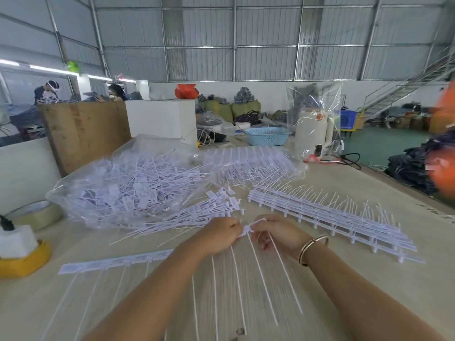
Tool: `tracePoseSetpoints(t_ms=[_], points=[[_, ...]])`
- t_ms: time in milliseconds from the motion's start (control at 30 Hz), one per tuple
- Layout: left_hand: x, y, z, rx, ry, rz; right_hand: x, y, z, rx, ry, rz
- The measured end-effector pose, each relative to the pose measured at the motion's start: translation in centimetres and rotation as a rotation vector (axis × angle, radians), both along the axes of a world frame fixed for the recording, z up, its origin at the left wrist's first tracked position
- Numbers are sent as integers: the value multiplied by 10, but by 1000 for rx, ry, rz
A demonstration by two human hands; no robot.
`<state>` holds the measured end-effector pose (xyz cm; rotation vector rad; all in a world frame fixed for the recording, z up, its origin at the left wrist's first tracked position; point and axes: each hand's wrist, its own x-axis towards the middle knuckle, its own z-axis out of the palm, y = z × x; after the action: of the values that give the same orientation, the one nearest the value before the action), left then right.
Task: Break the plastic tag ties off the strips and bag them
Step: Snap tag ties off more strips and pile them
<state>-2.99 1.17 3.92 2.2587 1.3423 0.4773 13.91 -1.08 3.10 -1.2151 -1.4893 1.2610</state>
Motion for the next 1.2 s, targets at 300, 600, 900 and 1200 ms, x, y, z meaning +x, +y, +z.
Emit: tracePoseSetpoints(t_ms=[300,600,900,1200], points=[[0,-6,-16,8,-247,20,-1,-6,-13,214,-5,-20],[-5,-16,-12,-29,-536,36,-15,-6,-21,360,151,-78],[0,-24,-8,-104,-651,-8,-18,-6,-18,316,442,-40],[-2,-25,-7,0,-534,-82,-6,-11,-8,297,287,98]])
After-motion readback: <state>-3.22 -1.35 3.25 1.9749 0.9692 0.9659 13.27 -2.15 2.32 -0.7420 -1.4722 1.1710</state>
